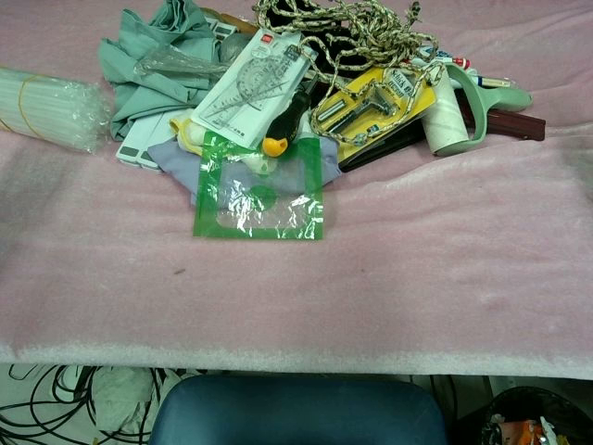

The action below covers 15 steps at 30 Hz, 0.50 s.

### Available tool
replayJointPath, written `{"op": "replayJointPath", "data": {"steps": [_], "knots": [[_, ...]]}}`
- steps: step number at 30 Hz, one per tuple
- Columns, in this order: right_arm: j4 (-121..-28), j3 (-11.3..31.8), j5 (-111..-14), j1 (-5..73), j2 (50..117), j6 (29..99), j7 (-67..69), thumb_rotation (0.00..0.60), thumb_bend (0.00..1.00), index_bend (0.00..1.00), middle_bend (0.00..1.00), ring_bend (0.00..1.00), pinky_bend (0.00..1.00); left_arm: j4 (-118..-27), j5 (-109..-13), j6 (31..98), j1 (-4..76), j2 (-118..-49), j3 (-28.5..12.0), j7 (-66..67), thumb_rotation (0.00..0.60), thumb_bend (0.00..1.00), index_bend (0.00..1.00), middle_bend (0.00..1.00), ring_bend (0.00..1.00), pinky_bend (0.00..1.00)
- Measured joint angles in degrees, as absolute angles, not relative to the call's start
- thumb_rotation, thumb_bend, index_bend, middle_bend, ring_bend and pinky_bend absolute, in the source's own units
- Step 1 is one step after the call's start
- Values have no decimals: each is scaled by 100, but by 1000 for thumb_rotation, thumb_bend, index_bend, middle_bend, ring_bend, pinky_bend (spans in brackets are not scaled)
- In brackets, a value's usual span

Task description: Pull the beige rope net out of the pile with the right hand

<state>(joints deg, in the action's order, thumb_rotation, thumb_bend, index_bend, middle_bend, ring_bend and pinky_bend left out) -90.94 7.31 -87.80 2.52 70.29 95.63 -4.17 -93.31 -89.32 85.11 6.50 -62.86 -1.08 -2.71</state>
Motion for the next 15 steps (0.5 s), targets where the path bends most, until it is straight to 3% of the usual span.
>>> {"op": "replayJointPath", "data": {"steps": [15], "knots": [[-9327,720,-8812,264,6974,9476,-421,600,96,0,0,0,221,-9297,-8952,8562,632,-6289,-113,-313,600,0,0,0,0,0]]}}
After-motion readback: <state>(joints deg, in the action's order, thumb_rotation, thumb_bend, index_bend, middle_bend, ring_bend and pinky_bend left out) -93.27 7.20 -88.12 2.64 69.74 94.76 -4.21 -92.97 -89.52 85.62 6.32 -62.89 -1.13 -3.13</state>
